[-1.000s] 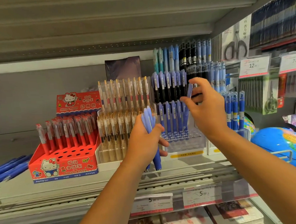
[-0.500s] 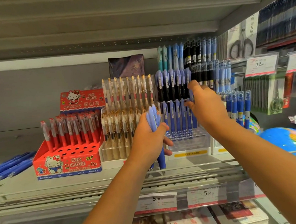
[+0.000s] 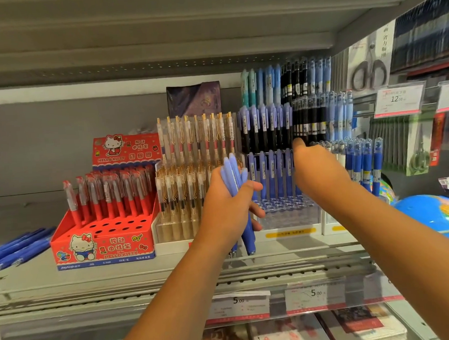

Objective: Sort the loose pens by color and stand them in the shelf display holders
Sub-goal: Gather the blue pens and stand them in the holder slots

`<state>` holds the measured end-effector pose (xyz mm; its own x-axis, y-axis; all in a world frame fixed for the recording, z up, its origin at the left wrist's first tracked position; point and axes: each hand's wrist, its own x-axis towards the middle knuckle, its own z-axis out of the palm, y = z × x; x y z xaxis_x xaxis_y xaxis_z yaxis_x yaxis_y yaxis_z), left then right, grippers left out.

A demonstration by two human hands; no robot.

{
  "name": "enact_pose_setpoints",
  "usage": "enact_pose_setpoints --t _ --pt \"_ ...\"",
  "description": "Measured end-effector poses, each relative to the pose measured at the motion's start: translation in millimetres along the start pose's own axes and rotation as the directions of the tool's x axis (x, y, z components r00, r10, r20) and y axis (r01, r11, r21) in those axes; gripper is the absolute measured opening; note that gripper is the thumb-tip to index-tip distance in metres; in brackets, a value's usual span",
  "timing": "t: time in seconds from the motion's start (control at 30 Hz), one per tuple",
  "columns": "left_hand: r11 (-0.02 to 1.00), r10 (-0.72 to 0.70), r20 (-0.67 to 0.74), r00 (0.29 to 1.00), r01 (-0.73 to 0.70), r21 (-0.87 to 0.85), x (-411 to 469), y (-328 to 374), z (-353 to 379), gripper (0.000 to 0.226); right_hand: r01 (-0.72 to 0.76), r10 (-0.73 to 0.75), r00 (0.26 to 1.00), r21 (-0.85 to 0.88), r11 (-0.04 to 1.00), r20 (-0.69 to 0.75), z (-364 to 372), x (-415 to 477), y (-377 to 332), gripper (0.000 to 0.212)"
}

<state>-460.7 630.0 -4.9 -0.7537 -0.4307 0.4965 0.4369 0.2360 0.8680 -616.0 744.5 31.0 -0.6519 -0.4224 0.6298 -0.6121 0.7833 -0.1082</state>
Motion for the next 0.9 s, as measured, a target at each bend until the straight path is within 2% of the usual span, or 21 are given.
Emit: enact_pose_setpoints --t 0.1,0.17,0.2,0.23,0.27,0.33,0.37,0.4,0.43,0.57,0.7,0.9 --pt "1.0 0.004 -0.018 1.0 -0.004 -0.017 2 -1 0 0.027 -0.044 0.045 0.998 0.038 0.998 -0.033 4 -3 -6 0.072" --pt "1.0 0.017 -0.014 1.0 -0.018 -0.014 2 -1 1 0.024 -0.021 0.033 0.994 0.115 0.993 -0.103 5 -8 -12 0.063" --pt "1.0 0.024 -0.013 1.0 -0.025 -0.015 2 -1 2 0.023 0.024 0.004 0.992 0.227 0.974 -0.122 5 -11 -15 0.052" --pt "0.999 0.029 -0.019 0.999 -0.03 -0.023 2 -1 2 0.022 0.085 -0.04 0.992 0.401 0.912 -0.118 6 -14 -20 0.037" --pt "0.999 0.031 -0.03 0.999 -0.032 -0.035 2 -1 3 0.023 0.12 -0.084 0.993 0.597 0.793 -0.088 5 -18 -25 0.023" --pt "0.998 0.034 -0.064 0.997 -0.037 -0.049 2 0 2 0.026 0.065 -0.19 0.982 0.895 0.442 0.023 2 -25 -38 0.01" --pt "0.998 0.039 -0.086 0.996 -0.043 -0.04 1 1 2 0.026 -0.001 -0.242 0.967 0.957 0.288 0.074 1 -28 -42 0.012" --pt "0.998 0.048 -0.108 0.993 -0.051 -0.028 1 2 2 0.027 -0.048 -0.281 0.954 0.98 0.194 0.103 0 -30 -45 0.013" --pt "0.998 0.056 -0.125 0.991 -0.059 -0.019 0 3 2 0.029 -0.061 -0.297 0.949 0.986 0.153 0.105 -1 -31 -46 0.015" --pt "0.997 0.071 -0.124 0.99 -0.075 -0.033 -2 7 2 0.031 -0.007 -0.292 0.956 0.997 0.074 0.029 0 -33 -42 0.02" --pt "0.997 0.079 -0.106 0.991 -0.081 -0.017 -2 7 2 0.032 -0.079 -0.407 0.91 0.997 0.024 0.082 3 -35 -39 0.02" --pt "0.998 0.029 -0.155 0.987 -0.038 -0.053 -4 8 5 0.039 -0.122 -0.395 0.914 0.99 -0.064 0.087 4 -36 -34 0.016"
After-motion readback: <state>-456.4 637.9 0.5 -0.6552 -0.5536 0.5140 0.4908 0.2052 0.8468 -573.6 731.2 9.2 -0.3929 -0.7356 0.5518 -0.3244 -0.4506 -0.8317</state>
